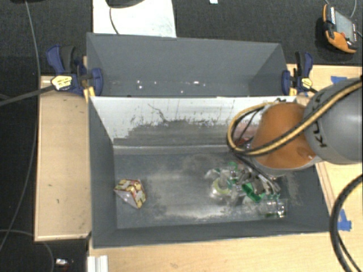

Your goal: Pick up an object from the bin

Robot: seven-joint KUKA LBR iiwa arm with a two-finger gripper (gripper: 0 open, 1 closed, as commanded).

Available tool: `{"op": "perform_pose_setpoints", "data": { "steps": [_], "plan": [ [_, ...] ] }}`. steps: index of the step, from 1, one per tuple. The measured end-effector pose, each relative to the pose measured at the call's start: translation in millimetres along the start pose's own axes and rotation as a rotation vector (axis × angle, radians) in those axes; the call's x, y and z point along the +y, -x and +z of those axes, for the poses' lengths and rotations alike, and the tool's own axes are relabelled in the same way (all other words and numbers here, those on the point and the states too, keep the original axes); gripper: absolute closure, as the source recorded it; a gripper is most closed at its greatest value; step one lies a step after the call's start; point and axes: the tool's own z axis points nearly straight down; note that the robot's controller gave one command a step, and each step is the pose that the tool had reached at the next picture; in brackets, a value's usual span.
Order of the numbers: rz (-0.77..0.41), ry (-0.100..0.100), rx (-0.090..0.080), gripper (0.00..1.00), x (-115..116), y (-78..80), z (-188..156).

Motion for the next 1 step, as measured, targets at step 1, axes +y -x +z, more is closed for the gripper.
{"op": "perform_pose_setpoints", "data": {
  "steps": [1],
  "plan": [
    [-0.026, 0.001, 0.003, 1.0, 2.8, 7.5, -100.4]
  ]
}}
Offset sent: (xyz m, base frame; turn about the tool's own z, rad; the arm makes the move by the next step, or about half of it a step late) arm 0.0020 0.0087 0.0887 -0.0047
